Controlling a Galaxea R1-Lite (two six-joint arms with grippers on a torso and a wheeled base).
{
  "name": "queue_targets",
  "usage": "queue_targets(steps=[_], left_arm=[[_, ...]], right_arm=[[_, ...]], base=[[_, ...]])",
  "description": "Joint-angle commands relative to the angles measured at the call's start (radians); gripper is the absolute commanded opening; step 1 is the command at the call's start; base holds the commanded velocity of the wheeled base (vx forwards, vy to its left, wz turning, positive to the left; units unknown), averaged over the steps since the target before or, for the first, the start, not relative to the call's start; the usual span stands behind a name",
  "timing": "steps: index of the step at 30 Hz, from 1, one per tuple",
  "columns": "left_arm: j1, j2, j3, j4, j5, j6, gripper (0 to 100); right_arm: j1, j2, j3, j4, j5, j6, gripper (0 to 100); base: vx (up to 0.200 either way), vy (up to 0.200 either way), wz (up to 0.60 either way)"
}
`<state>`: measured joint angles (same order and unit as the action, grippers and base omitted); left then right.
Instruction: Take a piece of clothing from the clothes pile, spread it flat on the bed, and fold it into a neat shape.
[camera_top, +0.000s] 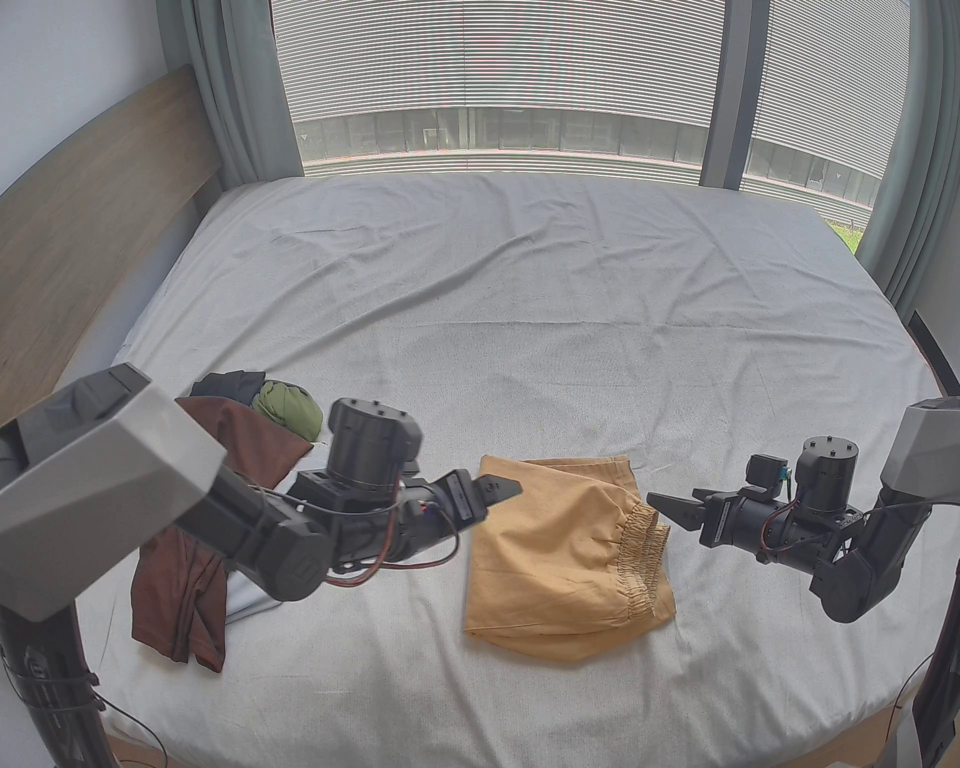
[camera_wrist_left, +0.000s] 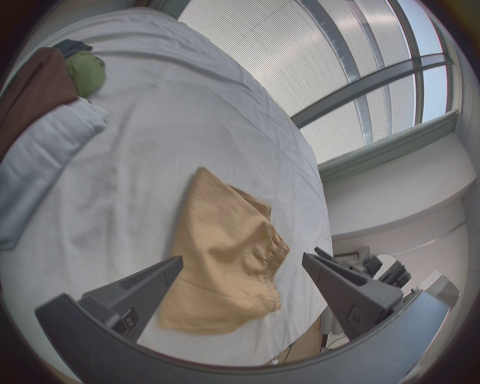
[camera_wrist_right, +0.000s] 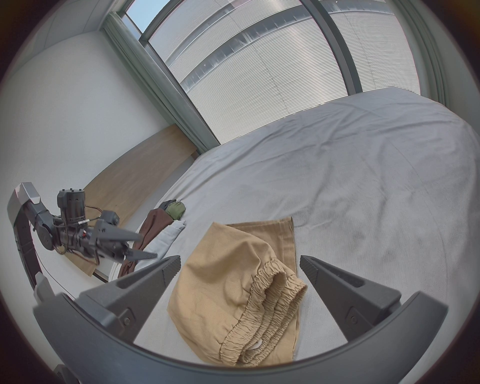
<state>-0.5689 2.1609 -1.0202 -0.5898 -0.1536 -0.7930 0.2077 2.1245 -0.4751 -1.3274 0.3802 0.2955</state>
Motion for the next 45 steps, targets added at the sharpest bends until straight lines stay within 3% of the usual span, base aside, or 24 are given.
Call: queue_targets(steps=[1,8,13,18,24,34,41,45], left_arm=[[0.096,-0.125,0.143,-0.108,-0.006,0.000,100],[0.172,-0.227,0.267,-0.176,-0.035,0.003,100],[0.277,-0.315,0.405,-0.271,-0.103,0.037,100],[0.350,-0.378,0.516,-0.321,-0.165,0.124,100],[0.360,-0.371,0.549,-0.361,-0.175,0.205,100],[0.373,-0.283,0.566,-0.430,-0.173,0.239,100],[0.374,-0.210,0.606,-0.582,-0.172,0.245,100],[0.371,-0.203,0.618,-0.604,-0.175,0.245,100]], right_arm=[[-0.004,0.048,0.009,0.007,0.000,-0.007,100],[0.015,0.060,0.015,0.007,0.000,-0.009,100],[0.032,0.058,0.032,0.005,0.000,-0.007,100],[0.027,0.061,0.038,0.011,0.000,-0.009,100],[0.016,0.098,0.056,0.094,0.000,-0.021,100],[0.006,0.184,0.043,0.099,-0.001,-0.021,100],[0.002,0.275,-0.011,0.102,-0.004,-0.006,100],[0.010,0.295,-0.031,0.103,-0.003,0.043,100]], base=[[0.000,0.000,0.00],[0.000,0.000,0.00],[0.000,0.000,0.00],[0.000,0.000,0.00],[0.000,0.000,0.00],[0.000,0.000,0.00],[0.000,0.000,0.00],[0.000,0.000,0.00]])
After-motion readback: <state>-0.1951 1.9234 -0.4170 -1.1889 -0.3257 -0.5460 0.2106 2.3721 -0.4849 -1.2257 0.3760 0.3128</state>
